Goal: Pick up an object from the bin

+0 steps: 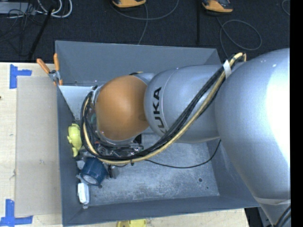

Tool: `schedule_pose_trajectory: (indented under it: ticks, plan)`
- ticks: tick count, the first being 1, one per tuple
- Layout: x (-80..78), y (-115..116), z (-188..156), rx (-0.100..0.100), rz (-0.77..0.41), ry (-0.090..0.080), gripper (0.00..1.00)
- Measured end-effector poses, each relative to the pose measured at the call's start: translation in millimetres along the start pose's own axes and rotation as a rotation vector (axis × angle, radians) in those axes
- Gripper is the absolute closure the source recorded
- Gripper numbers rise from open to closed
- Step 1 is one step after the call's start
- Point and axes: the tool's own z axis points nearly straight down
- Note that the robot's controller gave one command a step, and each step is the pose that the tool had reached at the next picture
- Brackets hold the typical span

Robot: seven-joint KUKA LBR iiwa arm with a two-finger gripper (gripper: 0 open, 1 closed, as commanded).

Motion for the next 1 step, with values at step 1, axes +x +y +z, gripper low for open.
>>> schedule_pose_trajectory:
  ticks: [1]
  plan:
    - [0.3,0.4,-11.4,0.0,0.001,0.0,1.0]
